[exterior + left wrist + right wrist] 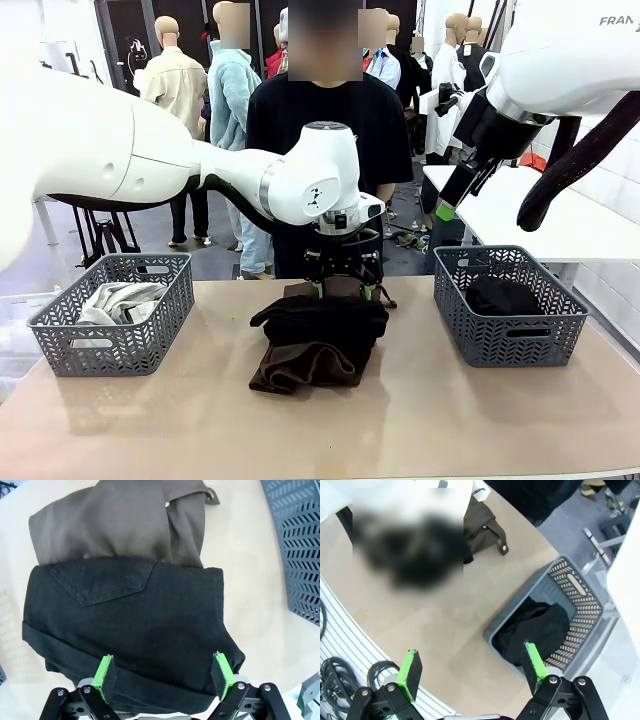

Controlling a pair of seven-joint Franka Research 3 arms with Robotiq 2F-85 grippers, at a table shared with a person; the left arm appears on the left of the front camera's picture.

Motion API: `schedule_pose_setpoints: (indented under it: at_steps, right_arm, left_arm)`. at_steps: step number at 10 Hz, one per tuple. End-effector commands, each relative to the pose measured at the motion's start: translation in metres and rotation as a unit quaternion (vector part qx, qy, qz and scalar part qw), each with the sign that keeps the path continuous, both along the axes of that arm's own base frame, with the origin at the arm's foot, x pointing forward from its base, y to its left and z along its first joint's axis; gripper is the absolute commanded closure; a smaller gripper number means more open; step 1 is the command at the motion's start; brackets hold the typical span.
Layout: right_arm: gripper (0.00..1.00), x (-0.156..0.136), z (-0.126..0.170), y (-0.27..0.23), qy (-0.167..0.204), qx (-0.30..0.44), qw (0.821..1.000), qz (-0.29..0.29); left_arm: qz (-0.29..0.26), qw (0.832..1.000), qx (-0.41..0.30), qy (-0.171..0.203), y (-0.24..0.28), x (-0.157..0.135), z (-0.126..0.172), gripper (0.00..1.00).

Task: Sort the tops and bottoms.
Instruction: Lift clothes from the center of the table with your left hand.

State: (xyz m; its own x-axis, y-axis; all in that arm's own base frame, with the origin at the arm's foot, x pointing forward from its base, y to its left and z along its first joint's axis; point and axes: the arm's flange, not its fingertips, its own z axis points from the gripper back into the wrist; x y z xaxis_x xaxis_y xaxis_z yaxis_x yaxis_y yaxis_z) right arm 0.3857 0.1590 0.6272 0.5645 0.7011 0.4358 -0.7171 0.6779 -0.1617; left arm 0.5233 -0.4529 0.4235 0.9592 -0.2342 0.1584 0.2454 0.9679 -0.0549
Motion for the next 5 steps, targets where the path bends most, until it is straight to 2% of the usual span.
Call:
schedule_pose_setpoints:
  at_steps: [1, 5]
  right_arm:
    - [0.0, 0.0002, -0.0012, -0.0011, 0.002, -0.001, 1.0, -0.001]
    - [0.0, 0.0002, -0.0012, -0.0011, 0.002, -0.001, 1.0, -0.001]
  left_arm:
    - [0.025, 1.0, 0.014, 0.013, -0.0055, 0.0044, -0.0057, 0.0]
    - [0.036, 0.999, 0.011, 0.037, -0.0065, 0.0087, -0.0154, 0.0]
